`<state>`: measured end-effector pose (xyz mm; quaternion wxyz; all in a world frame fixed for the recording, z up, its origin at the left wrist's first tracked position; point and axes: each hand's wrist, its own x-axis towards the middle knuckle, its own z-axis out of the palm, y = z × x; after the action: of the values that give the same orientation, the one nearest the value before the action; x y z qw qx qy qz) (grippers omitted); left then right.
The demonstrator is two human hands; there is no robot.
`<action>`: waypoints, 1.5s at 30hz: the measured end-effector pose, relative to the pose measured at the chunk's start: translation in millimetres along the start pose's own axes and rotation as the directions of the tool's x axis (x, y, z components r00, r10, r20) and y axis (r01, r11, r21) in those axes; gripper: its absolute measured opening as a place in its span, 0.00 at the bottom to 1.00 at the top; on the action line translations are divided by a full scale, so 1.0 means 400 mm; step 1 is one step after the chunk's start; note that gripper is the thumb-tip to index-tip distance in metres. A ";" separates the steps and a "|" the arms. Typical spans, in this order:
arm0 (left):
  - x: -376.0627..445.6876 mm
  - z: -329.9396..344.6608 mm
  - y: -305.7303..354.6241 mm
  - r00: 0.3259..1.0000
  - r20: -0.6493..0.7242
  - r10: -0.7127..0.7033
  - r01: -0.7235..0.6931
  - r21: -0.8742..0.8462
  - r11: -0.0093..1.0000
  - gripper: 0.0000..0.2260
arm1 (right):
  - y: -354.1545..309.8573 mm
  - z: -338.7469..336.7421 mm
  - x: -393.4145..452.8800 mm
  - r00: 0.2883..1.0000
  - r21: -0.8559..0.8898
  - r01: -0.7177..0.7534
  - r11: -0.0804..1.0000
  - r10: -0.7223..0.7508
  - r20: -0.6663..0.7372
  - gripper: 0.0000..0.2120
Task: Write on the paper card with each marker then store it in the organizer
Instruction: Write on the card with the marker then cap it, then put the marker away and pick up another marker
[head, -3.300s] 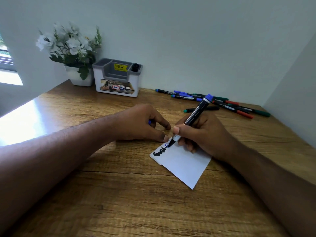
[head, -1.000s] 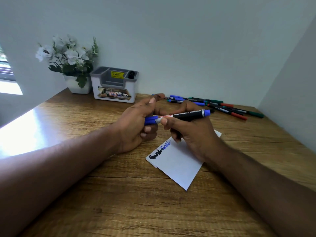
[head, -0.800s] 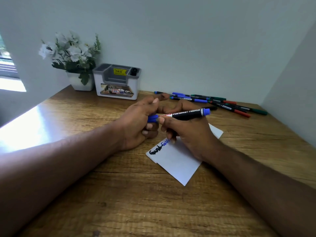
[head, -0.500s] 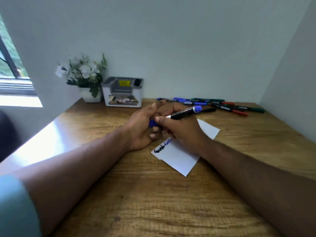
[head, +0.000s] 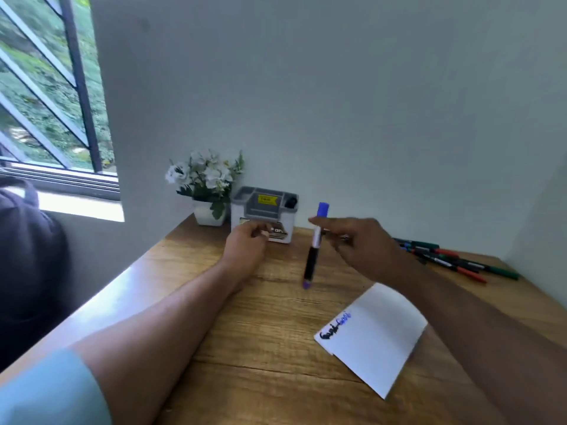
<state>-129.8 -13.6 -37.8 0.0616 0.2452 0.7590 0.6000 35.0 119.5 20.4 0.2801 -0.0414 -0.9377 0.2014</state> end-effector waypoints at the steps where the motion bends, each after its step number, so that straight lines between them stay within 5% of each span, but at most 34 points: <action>1: 0.007 0.000 -0.004 1.000 -0.017 -0.006 0.006 0.011 1.000 0.10 | -0.013 0.000 0.027 0.998 0.060 -0.018 0.998 0.022 -0.065 0.17; 6: 0.042 -0.010 -0.021 0.991 -0.111 -0.074 0.054 -0.177 0.983 0.07 | -0.055 0.030 0.192 0.908 0.450 0.059 0.891 0.139 -0.395 0.12; 9: 0.057 -0.018 -0.029 0.987 -0.122 -0.103 0.063 -0.295 0.953 0.08 | -0.061 0.051 0.276 0.864 0.382 0.119 0.917 0.094 -0.495 0.28; 11: 0.061 -0.016 -0.030 0.988 -0.103 -0.112 0.072 -0.334 0.940 0.10 | -0.055 0.072 0.314 0.878 0.319 0.127 0.939 0.043 -0.477 0.31; 22: 0.077 -0.012 -0.039 0.978 -0.163 -0.126 0.087 -0.227 0.970 0.18 | 0.034 0.179 0.379 0.927 0.274 -0.234 0.933 0.299 -0.226 0.10; 26: 0.066 -0.013 -0.030 0.986 -0.136 -0.101 0.069 -0.225 0.972 0.15 | 0.019 0.178 0.356 0.948 0.179 -0.296 0.938 0.311 -0.063 0.26; 28: 0.065 -0.012 -0.029 0.993 -0.087 -0.081 0.057 -0.247 0.967 0.13 | 0.004 0.164 0.332 0.944 0.150 -0.291 0.945 0.309 -0.118 0.28; 33: 0.055 -0.013 -0.028 1.000 0.002 -0.022 0.022 -0.175 0.984 0.10 | 0.012 0.080 0.229 0.944 0.237 -0.174 0.956 0.231 -0.238 0.10; 37: 0.027 0.002 -0.005 0.956 0.217 0.200 -0.218 0.059 0.974 0.04 | 0.095 -0.015 0.053 0.969 0.087 -0.213 0.973 0.222 -0.106 0.06; 40: -0.003 0.040 0.005 0.829 0.505 0.239 -0.380 0.196 0.904 0.16 | 0.184 -0.088 -0.071 0.950 -0.271 -0.252 0.929 0.291 0.115 0.14; 42: -0.011 0.049 0.012 0.803 0.549 0.230 -0.410 0.229 0.883 0.22 | 0.226 -0.119 -0.109 0.903 -0.496 -0.206 0.844 0.359 0.237 0.19; 45: -0.023 0.053 0.024 0.807 0.535 0.249 -0.384 0.155 0.910 0.23 | 0.267 -0.122 -0.111 0.869 -0.670 -0.186 0.719 0.438 0.228 0.24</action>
<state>-110.7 2.6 -36.6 0.1238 0.5230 0.7350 0.4135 95.1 226.3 -7.8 0.0285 -0.2541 -0.9639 -0.0739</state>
